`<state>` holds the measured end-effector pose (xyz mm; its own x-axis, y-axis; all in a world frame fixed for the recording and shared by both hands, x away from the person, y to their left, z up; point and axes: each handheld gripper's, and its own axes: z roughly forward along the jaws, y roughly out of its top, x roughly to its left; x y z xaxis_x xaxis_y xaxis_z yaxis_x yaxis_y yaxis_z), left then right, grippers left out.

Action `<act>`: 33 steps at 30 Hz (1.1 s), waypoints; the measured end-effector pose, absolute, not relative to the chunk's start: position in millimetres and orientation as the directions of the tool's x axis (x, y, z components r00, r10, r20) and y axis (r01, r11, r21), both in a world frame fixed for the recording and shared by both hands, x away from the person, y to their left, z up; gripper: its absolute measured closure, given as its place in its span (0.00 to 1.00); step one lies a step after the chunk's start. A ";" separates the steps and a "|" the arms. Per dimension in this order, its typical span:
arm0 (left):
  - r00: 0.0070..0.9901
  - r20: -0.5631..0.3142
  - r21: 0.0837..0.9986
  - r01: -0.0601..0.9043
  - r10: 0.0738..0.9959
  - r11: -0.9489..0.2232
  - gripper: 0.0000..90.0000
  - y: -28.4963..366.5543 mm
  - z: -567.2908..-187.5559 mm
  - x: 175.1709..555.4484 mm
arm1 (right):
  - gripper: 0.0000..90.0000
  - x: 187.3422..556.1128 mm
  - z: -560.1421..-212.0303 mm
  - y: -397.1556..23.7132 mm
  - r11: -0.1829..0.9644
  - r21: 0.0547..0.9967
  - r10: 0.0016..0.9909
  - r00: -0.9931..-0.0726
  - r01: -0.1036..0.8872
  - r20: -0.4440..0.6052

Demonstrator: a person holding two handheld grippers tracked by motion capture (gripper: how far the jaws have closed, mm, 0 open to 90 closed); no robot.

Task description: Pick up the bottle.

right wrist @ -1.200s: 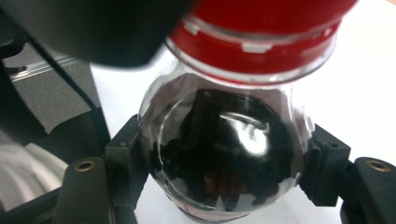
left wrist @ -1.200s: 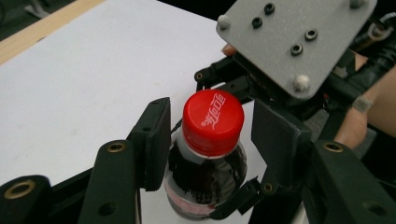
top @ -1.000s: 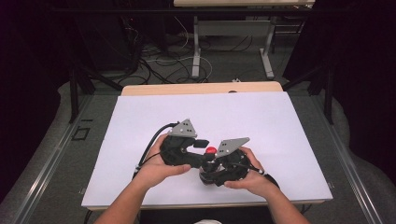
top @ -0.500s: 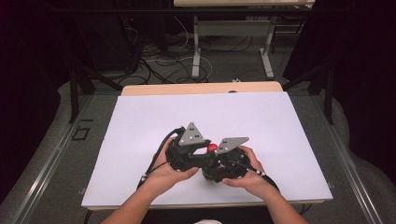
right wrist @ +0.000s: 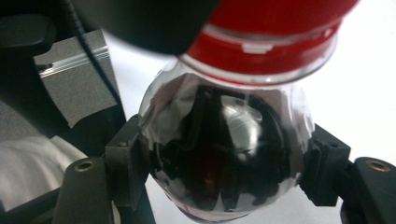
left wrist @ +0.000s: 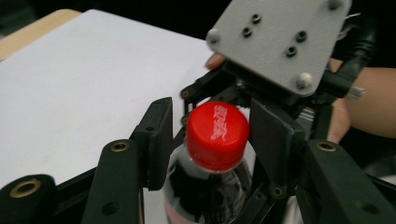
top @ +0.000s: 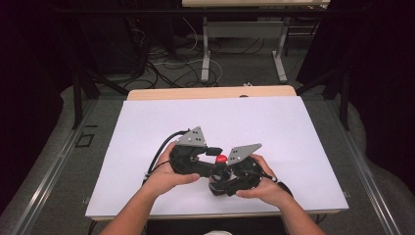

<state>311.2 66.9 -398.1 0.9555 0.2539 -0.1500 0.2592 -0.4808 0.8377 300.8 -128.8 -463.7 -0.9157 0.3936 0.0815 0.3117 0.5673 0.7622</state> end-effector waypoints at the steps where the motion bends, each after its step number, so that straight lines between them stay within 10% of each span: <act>1: 0.960 -0.139 0.836 0.247 0.245 -0.491 0.59 66.3 -398.4 311.2 | 0.33 300.4 -463.4 -128.5 0.572 0.758 0.387 -0.918 0.313 0.088; 22: 0.828 -0.020 0.843 0.316 0.560 -0.436 0.68 46.1 -397.9 281.5 | 0.33 297.8 -463.2 -123.2 0.550 0.762 0.505 -0.863 0.342 0.023; 33: 0.909 -0.091 0.846 0.286 0.407 -0.451 0.60 66.8 -395.2 293.4 | 0.33 298.0 -461.8 -126.4 0.559 0.761 0.440 -0.896 0.329 0.064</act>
